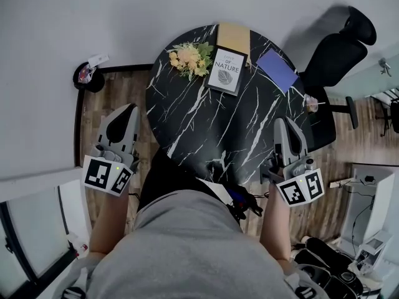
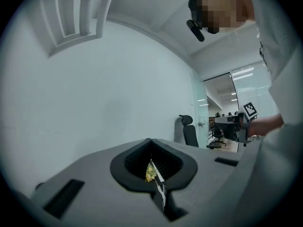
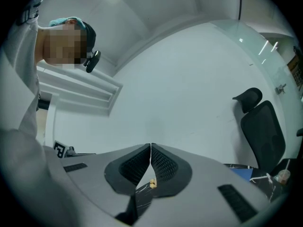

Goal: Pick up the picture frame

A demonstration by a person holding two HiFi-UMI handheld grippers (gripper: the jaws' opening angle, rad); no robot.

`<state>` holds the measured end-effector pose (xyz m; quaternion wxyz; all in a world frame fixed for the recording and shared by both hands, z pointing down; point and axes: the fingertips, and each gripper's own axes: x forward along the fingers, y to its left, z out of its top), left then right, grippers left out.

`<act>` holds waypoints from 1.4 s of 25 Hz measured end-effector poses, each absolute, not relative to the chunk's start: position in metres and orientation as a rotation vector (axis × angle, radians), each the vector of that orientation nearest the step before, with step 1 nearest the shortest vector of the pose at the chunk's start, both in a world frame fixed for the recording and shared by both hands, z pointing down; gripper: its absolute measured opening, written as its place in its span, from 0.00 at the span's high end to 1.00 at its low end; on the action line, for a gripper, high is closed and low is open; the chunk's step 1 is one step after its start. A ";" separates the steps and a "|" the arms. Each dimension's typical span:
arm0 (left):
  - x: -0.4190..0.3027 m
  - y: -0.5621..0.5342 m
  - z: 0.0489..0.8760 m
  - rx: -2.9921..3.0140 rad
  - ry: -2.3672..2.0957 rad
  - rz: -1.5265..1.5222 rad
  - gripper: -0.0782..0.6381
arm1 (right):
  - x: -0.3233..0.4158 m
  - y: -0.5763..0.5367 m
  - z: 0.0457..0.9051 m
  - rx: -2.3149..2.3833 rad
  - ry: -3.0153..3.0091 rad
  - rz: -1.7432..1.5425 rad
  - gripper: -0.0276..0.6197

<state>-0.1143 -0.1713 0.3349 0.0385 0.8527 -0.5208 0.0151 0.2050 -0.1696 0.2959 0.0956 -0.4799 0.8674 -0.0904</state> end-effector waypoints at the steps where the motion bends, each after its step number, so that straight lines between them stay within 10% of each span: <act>1: -0.114 -0.174 0.336 2.616 -1.588 0.048 0.88 | 0.206 -0.171 0.296 -1.434 2.566 -0.267 0.92; 35: -0.099 -0.318 0.353 2.718 -1.294 0.112 0.88 | 0.198 -0.285 0.357 -1.655 2.506 -0.457 0.92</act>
